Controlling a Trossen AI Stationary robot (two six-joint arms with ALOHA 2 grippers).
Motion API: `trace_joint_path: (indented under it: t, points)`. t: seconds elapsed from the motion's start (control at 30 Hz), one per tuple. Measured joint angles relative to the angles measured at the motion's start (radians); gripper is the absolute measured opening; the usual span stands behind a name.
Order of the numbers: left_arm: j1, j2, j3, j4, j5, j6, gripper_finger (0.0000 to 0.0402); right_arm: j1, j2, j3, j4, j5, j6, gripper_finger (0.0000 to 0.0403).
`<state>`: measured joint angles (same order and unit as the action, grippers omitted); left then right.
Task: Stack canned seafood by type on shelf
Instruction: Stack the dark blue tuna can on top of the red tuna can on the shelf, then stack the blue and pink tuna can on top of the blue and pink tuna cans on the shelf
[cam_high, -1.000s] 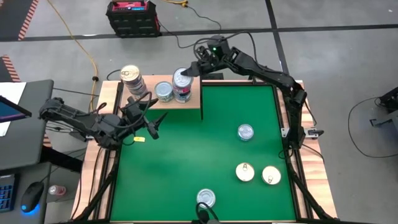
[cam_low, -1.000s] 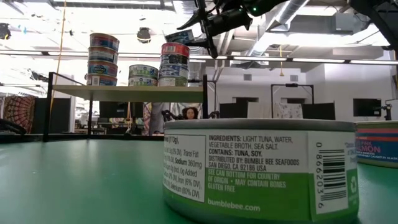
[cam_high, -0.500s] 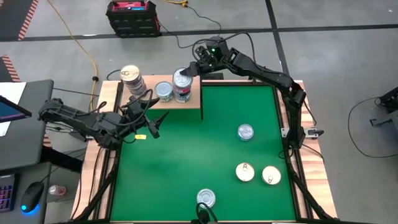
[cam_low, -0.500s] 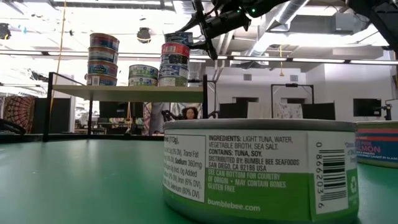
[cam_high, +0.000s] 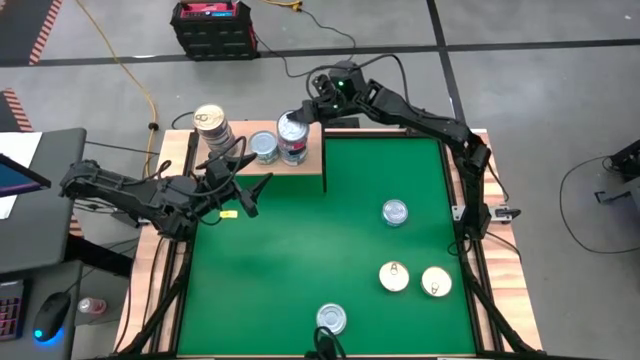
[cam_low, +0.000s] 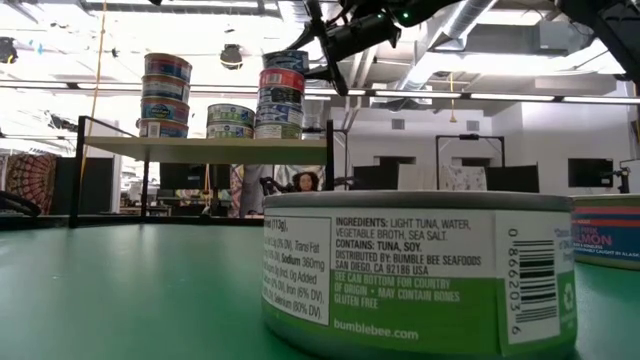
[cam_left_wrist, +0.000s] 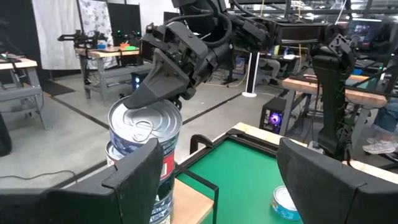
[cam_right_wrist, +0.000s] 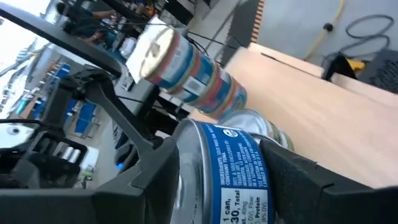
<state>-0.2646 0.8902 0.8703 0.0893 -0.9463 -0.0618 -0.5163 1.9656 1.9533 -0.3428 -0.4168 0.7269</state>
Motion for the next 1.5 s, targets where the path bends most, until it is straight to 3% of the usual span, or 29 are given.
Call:
trace_joint_path:
  t: [0.6,0.77,0.93,1.1,1.3,1.37,1.5]
  points:
    - [0.063,0.0,0.0,0.044,0.035,0.021,0.0302,0.006,0.003,0.0,0.065,0.075,-0.034,0.0244]
    - [0.046,0.0,0.0,0.035,0.092,0.012,0.0302,-0.004,-0.018,0.041,0.041,0.065,-0.128,0.0244]
    - [-0.046,0.0,0.0,-0.034,0.272,-0.014,0.0302,-0.024,-0.112,0.151,-0.207,0.0,-0.35,0.0244]
    - [-0.09,0.037,0.0,-0.246,0.488,-0.266,0.0302,0.028,-0.17,0.158,-0.572,0.066,-0.566,0.0244]
    - [-0.108,0.175,-0.001,-0.308,0.578,-0.366,0.0302,0.158,-0.181,0.137,-0.902,0.134,-0.697,0.0244]
    - [-0.108,0.224,-0.001,-0.28,0.59,-0.396,0.0302,0.206,-0.182,0.082,-0.924,0.209,-0.695,0.0244]
    - [-0.114,0.285,-0.001,-0.178,0.603,-0.441,0.0302,0.263,-0.276,-0.091,-0.84,0.231,-0.636,0.0244]
